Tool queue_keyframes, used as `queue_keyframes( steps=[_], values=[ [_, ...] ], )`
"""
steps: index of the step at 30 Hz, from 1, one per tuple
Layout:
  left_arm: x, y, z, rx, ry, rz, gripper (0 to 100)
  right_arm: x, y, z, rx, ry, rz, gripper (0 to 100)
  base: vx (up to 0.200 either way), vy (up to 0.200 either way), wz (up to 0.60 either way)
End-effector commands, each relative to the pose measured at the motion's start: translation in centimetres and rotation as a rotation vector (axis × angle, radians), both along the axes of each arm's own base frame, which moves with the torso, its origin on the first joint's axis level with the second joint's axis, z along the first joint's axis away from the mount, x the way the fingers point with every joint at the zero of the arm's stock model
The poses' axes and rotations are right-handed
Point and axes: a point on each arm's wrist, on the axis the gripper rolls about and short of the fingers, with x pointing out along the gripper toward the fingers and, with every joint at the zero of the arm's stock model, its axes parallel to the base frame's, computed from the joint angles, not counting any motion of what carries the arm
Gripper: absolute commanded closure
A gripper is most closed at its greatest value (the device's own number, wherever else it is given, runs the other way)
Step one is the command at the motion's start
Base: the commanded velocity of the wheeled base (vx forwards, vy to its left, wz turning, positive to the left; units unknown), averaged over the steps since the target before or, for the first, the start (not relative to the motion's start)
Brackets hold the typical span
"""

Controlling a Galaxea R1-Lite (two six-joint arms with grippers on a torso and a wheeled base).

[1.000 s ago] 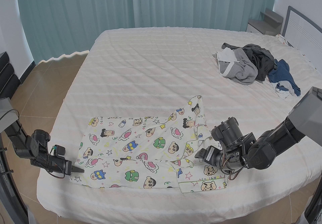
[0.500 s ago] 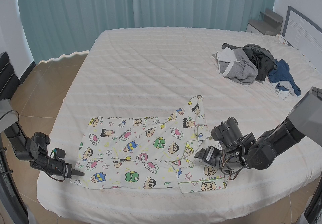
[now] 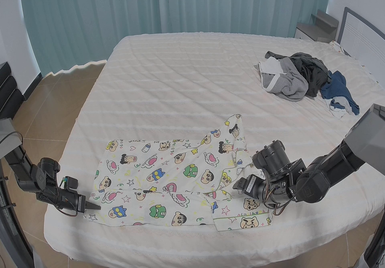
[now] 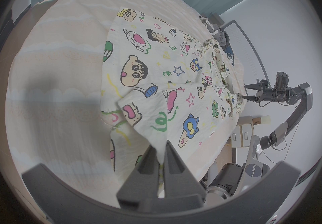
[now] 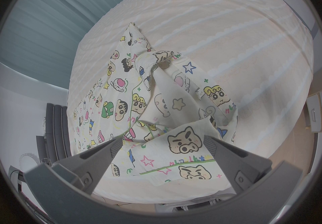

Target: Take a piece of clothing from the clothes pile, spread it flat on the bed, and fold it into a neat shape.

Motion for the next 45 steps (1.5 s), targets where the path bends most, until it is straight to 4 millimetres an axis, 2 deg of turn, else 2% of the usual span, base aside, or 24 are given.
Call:
queue_keyframes(
  steps=[1,3,4,10,14,17,18,19,21,26,35,41,45],
  values=[
    [0.1,0.0,0.0,0.000,0.000,0.000,100,0.0,0.0,0.1,0.001,-0.002,0.000,0,0.000,0.000,0.00],
    [0.1,0.0,-0.2,0.000,0.004,0.002,100,0.0,0.0,0.1,0.001,-0.002,0.000,0,0.000,0.000,0.00],
    [0.1,0.0,-0.2,0.001,0.002,0.000,0,0.0,0.0,0.1,0.001,-0.002,0.000,0,0.000,0.000,0.00],
    [0.0,0.2,-0.1,0.005,0.002,0.009,0,0.0,0.0,0.1,0.000,-0.002,-0.001,0,0.000,0.000,0.00],
    [-0.4,1.3,1.2,0.011,-0.036,0.051,0,-0.1,0.0,0.3,0.003,-0.010,-0.001,0,0.000,0.000,0.00],
    [-1.0,2.6,4.0,0.038,-0.124,0.098,0,-0.1,-0.1,0.8,0.011,-0.023,-0.002,0,0.000,0.000,0.00],
    [-1.0,2.6,4.3,0.041,-0.134,0.099,0,-0.1,-0.1,0.8,0.011,-0.023,-0.002,0,0.000,0.000,0.00],
    [-1.3,2.9,6.0,0.060,-0.190,0.114,0,-0.2,0.1,1.0,0.013,-0.027,0.005,0,0.000,0.000,0.00],
    [-1.6,3.1,8.0,0.079,-0.253,0.133,0,-0.5,0.4,1.1,0.014,-0.030,0.015,0,0.000,0.000,0.00],
    [-1.7,3.1,11.2,0.097,-0.328,0.181,0,-0.5,0.5,1.2,0.006,-0.041,0.011,0,0.000,0.000,0.00],
    [-1.2,3.1,11.5,0.062,-0.307,0.232,0,-0.1,0.0,1.5,-0.002,-0.053,0.008,0,0.000,0.000,0.00],
    [-0.9,3.0,11.7,0.062,-0.313,0.229,0,0.6,-0.6,1.7,-0.005,-0.065,-0.006,0,0.200,0.000,0.00],
    [-0.5,2.9,11.5,0.061,-0.311,0.222,0,1.9,-1.3,2.5,0.003,-0.099,-0.032,0,0.200,0.000,0.00]
  ],
)
